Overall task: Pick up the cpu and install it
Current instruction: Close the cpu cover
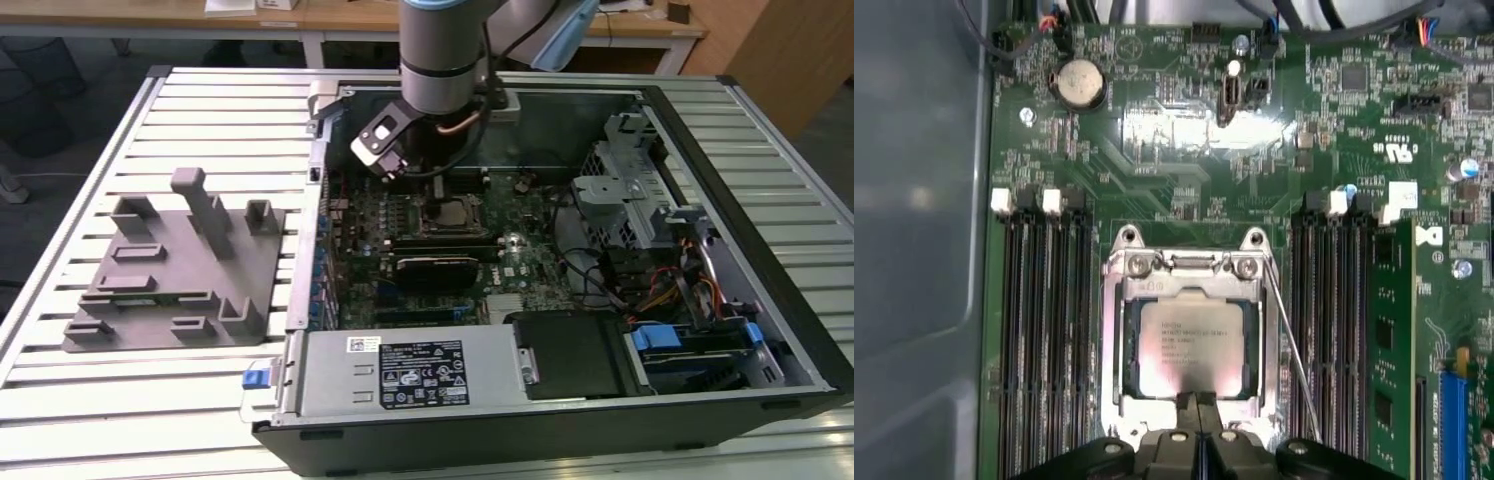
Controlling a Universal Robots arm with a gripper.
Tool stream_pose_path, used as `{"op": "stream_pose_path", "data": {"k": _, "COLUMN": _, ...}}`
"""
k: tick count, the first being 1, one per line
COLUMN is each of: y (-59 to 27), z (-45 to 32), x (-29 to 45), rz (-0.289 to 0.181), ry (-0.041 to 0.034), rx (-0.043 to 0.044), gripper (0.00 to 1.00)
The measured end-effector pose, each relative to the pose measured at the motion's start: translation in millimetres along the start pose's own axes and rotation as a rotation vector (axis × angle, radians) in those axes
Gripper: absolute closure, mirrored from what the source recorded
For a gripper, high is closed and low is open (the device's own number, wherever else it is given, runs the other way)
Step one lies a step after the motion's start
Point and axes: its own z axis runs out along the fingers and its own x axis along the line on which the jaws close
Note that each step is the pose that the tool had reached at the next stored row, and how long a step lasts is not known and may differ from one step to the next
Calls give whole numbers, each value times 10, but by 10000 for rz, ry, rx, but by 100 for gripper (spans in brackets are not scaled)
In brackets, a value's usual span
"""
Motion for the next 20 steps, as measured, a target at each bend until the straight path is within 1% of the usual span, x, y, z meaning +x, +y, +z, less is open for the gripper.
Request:
{"op": "stream_pose_path", "data": {"k": 5, "y": 122, "z": 4, "x": -1, "rz": 0, "ry": -1, "rx": 15, "gripper": 89}}
{"op": "stream_pose_path", "data": {"k": 9, "y": 202, "z": 7, "x": -1, "rz": 0, "ry": 0, "rx": 18, "gripper": 89}}
{"op": "stream_pose_path", "data": {"k": 20, "y": 345, "z": 11, "x": -1, "rz": 0, "ry": -1, "rx": 22, "gripper": 89}}
